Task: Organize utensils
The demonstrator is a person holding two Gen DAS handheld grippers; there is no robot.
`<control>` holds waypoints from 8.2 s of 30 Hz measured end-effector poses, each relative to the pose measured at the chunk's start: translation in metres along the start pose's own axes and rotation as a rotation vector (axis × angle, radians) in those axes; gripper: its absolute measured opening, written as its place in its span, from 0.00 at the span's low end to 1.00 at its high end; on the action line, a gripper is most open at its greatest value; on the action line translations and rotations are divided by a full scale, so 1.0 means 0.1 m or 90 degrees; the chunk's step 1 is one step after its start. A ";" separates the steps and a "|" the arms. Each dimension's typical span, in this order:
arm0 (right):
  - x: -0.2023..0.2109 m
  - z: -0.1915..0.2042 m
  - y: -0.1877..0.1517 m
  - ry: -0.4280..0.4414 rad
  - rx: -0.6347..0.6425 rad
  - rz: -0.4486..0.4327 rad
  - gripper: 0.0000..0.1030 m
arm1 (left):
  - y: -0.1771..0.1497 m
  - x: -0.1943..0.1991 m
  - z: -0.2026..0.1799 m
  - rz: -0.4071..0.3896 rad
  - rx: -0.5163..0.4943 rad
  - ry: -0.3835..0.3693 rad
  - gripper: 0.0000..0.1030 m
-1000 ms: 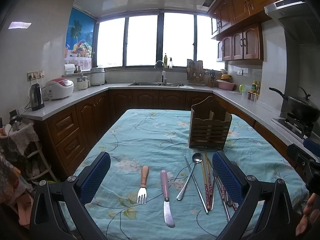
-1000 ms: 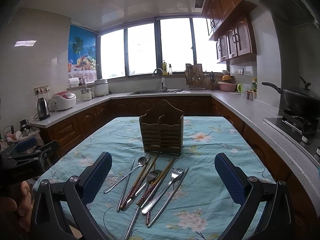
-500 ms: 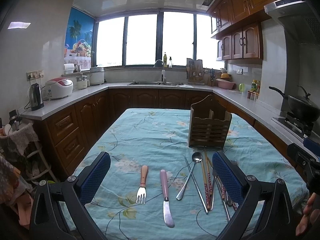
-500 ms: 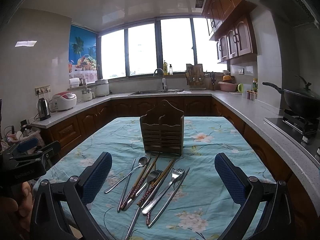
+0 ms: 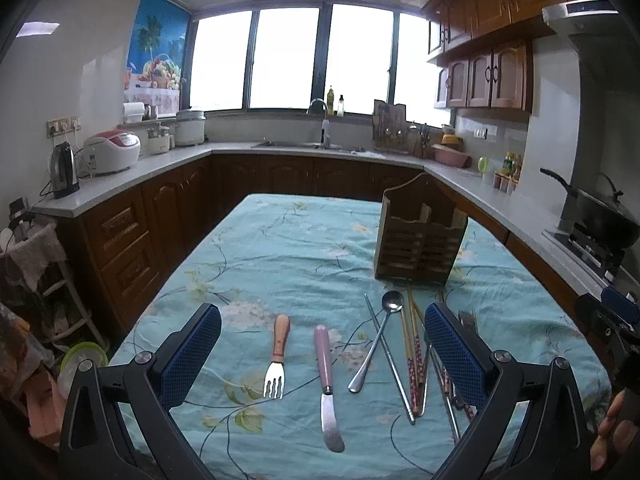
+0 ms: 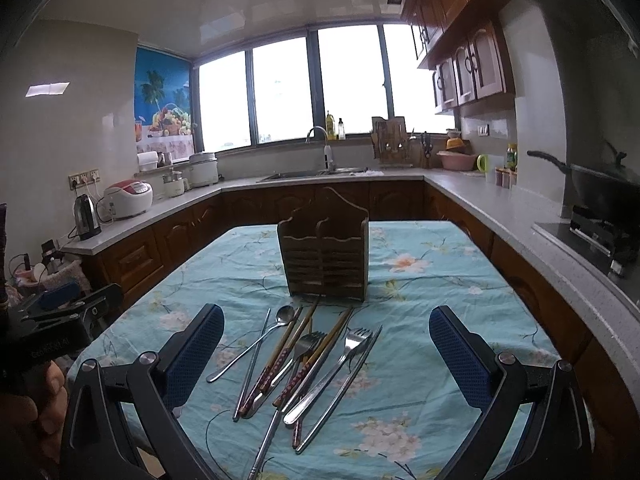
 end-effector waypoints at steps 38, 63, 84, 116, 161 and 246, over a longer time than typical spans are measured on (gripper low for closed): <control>-1.50 -0.57 -0.78 0.003 -0.133 0.263 0.40 | 0.10 -1.81 -0.40 0.246 -0.058 -0.097 0.73; -2.09 -0.83 -1.08 -0.035 -0.117 0.363 0.08 | -0.21 -2.72 -0.81 0.356 -0.100 -0.159 0.25; -1.82 -0.83 -0.74 -0.004 -0.158 0.304 0.05 | 0.19 -2.17 -0.64 0.279 -0.061 -0.210 0.01; -1.40 -0.56 0.43 0.026 -0.117 0.095 0.03 | 1.12 -0.95 -0.04 0.031 0.018 -0.134 0.00; -2.20 -0.76 1.86 0.009 -0.108 -0.101 0.03 | 1.29 -2.47 -0.84 -0.135 0.010 0.015 0.00; -1.62 -0.85 0.32 0.031 -0.228 0.097 0.84 | 0.89 -1.50 0.13 0.078 0.076 -0.054 0.81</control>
Point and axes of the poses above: each gripper's, at about its wrist camera, not at the fingertips, and x roughly against the way its jaws point, z to its left, y to its top, the point moved 9 cm from there along -x, roughly the way its jaws point, and after that the axes turned 6 degrees about -z, right-handed, at the moved point
